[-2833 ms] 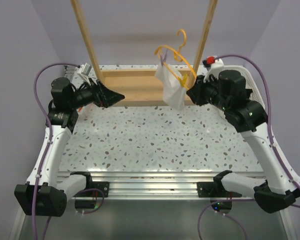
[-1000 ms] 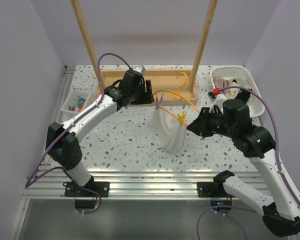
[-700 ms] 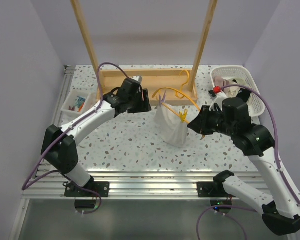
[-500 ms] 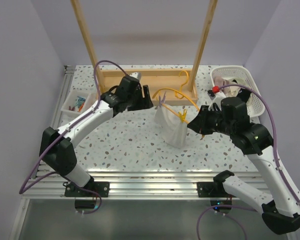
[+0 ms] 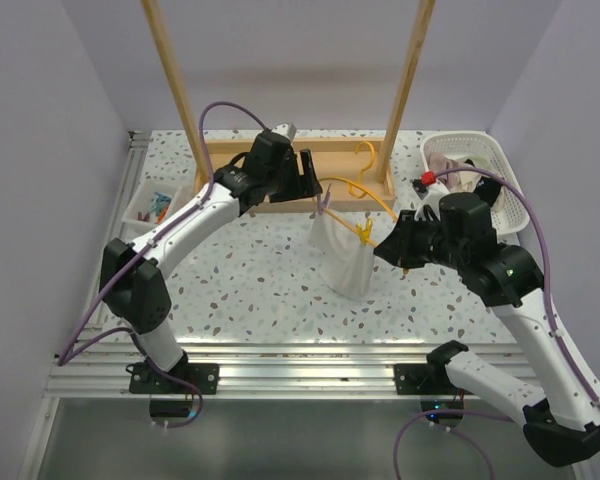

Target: Remove the underwear clipped to the hanger

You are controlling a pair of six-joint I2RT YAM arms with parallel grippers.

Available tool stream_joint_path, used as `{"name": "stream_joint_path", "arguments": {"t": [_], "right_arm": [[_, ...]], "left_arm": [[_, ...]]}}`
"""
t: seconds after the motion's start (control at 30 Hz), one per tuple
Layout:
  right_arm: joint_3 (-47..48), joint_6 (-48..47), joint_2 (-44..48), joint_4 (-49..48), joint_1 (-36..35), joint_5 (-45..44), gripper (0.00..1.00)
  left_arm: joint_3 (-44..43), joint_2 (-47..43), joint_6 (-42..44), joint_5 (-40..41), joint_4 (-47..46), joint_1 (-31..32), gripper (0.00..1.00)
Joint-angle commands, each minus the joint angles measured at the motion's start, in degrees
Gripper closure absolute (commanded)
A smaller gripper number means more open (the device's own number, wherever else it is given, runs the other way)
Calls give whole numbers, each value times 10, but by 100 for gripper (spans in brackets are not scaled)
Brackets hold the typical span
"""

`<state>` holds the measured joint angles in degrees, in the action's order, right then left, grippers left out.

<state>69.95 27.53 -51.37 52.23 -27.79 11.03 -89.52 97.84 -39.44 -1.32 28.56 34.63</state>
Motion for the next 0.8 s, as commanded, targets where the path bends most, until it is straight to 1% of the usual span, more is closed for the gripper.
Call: {"name": "stream_joint_path", "arguments": {"t": [0.0, 0.17, 0.33, 0.5, 0.63, 0.73, 0.77], "right_arm": [[12, -10, 0, -30, -1, -1, 100], [13, -12, -1, -31, -2, -3, 100], [19, -12, -7, -33, -1, 0, 100], [23, -13, -5, -29, -1, -14, 100], [21, 2, 1, -33, -1, -35, 100], [14, 37, 4, -40, -1, -62, 100], [9, 63, 7, -41, -1, -72, 100]], "left_arm": [[-32, 18, -2, -18, -17, 3, 26], [-44, 35, 1, -25, -19, 7, 27], [-38, 50, 10, -15, -8, 9, 34], [-1, 35, 8, -3, -18, 9, 43], [24, 12, -1, 7, -26, 9, 44], [55, -11, -14, 11, -42, 9, 46], [74, -17, -23, 11, -54, 10, 47]]}}
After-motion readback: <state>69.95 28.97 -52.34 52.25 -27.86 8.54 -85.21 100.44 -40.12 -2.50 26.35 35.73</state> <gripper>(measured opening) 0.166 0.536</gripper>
